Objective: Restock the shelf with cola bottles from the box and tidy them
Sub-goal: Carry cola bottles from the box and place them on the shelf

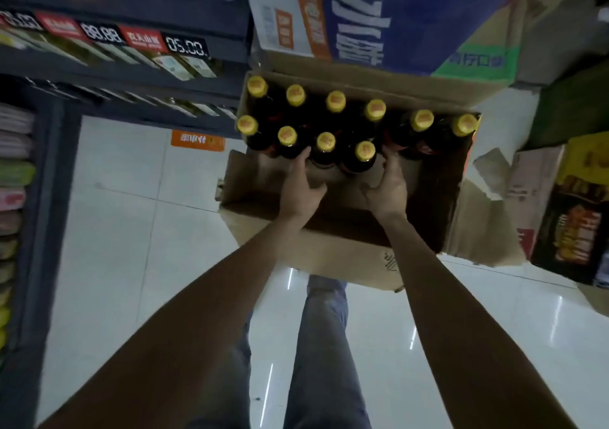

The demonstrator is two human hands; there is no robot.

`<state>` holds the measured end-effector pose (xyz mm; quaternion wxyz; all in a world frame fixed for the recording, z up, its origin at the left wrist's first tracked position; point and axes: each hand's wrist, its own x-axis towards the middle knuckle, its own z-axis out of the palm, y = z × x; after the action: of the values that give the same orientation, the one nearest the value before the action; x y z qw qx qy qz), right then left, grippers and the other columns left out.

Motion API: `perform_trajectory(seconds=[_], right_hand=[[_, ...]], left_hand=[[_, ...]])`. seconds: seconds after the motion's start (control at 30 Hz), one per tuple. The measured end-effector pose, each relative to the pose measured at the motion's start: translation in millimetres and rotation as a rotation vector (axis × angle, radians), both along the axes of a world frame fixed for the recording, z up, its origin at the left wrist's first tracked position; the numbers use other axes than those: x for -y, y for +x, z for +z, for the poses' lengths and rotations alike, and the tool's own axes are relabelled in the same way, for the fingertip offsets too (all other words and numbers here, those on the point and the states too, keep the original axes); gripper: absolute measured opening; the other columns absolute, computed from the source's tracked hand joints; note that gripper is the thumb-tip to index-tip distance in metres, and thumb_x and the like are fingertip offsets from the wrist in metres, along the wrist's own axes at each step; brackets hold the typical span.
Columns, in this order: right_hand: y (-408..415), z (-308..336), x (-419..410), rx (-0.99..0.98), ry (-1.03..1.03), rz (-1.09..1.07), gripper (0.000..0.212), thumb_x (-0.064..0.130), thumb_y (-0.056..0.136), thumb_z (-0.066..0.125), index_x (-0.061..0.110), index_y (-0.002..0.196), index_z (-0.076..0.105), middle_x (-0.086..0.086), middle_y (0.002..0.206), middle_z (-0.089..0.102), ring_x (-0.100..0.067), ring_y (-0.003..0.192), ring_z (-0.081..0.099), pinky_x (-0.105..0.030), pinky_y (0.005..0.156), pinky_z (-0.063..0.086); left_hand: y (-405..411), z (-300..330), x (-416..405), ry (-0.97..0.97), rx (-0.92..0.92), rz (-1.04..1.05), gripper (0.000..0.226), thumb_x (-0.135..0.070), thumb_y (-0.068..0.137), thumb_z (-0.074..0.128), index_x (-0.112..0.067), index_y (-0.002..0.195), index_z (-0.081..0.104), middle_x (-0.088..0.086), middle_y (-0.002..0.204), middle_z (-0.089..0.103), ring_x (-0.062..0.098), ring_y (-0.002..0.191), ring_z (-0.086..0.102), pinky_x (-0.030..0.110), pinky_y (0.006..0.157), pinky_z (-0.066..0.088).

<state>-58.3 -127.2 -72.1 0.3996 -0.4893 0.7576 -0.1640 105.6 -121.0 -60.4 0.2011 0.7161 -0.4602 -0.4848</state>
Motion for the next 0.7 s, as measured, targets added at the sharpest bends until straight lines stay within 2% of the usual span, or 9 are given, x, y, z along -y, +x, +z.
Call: perform_trajectory(seconds=[0.1, 0.2, 0.27, 0.33, 0.47, 0.6, 0.7], right_hand=[[2, -16, 6, 0.091, -0.091, 0.035, 0.070, 0.003, 0.078, 0.067, 0.010, 0.140, 0.036, -0.009, 0.140, 0.046, -0.024, 0.131, 0.040, -0.022, 0.100, 0.032], [-1, -29, 11, 0.073, -0.192, 0.053, 0.068, 0.009, 0.071, 0.074, 0.008, 0.133, 0.044, -0.011, 0.134, 0.048, -0.028, 0.127, 0.043, -0.038, 0.101, 0.042], [-4, -33, 13, 0.036, -0.199, 0.103, 0.069, 0.015, 0.068, 0.078, 0.010, 0.129, 0.047, -0.010, 0.132, 0.047, -0.029, 0.123, 0.044, -0.040, 0.095, 0.044], [-7, -33, 11, 0.033, -0.222, 0.127, 0.068, 0.017, 0.066, 0.081, 0.009, 0.125, 0.049, -0.009, 0.129, 0.049, -0.027, 0.120, 0.046, -0.036, 0.094, 0.044], [-13, -20, 0, 0.129, -0.186, 0.010, 0.068, 0.015, 0.066, 0.083, 0.008, 0.123, 0.045, -0.007, 0.123, 0.058, -0.017, 0.112, 0.056, -0.018, 0.085, 0.044], [-23, -7, -14, 0.097, -0.171, -0.058, 0.067, 0.018, 0.065, 0.084, 0.009, 0.119, 0.045, -0.007, 0.118, 0.061, -0.017, 0.105, 0.059, -0.017, 0.080, 0.042], [-33, 3, -15, 0.084, -0.133, -0.126, 0.066, 0.017, 0.064, 0.085, 0.010, 0.116, 0.045, -0.007, 0.116, 0.061, -0.019, 0.106, 0.058, -0.021, 0.082, 0.043]], left_hand=[[-16, -14, -5, -0.113, 0.078, 0.074, 0.078, 0.002, 0.078, 0.068, -0.013, 0.145, 0.032, 0.009, 0.143, 0.038, 0.020, 0.119, 0.050, 0.036, 0.096, 0.049], [-28, -17, -4, -0.174, 0.131, 0.131, 0.072, 0.002, 0.077, 0.069, -0.012, 0.140, 0.038, 0.009, 0.138, 0.041, 0.019, 0.113, 0.052, 0.031, 0.093, 0.050], [-30, -22, -1, -0.243, 0.164, 0.178, 0.061, 0.004, 0.075, 0.070, -0.008, 0.130, 0.046, 0.011, 0.128, 0.048, 0.022, 0.112, 0.053, 0.037, 0.094, 0.050], [-32, -27, 0, -0.292, 0.209, 0.194, 0.055, 0.004, 0.072, 0.071, -0.006, 0.121, 0.049, 0.011, 0.123, 0.050, 0.025, 0.113, 0.055, 0.041, 0.091, 0.052], [-46, -35, -6, -0.301, 0.238, 0.181, 0.056, -0.003, 0.071, 0.077, -0.005, 0.117, 0.044, 0.012, 0.128, 0.051, 0.026, 0.120, 0.053, 0.037, 0.093, 0.052], [-60, -39, -2, -0.285, 0.233, 0.120, 0.077, -0.017, 0.070, 0.081, -0.012, 0.136, 0.041, 0.008, 0.134, 0.051, 0.024, 0.128, 0.045, 0.034, 0.101, 0.044], [-60, -44, 7, -0.306, 0.266, 0.011, 0.071, -0.016, 0.067, 0.082, -0.012, 0.130, 0.049, 0.008, 0.132, 0.052, 0.026, 0.125, 0.048, 0.041, 0.099, 0.047]])
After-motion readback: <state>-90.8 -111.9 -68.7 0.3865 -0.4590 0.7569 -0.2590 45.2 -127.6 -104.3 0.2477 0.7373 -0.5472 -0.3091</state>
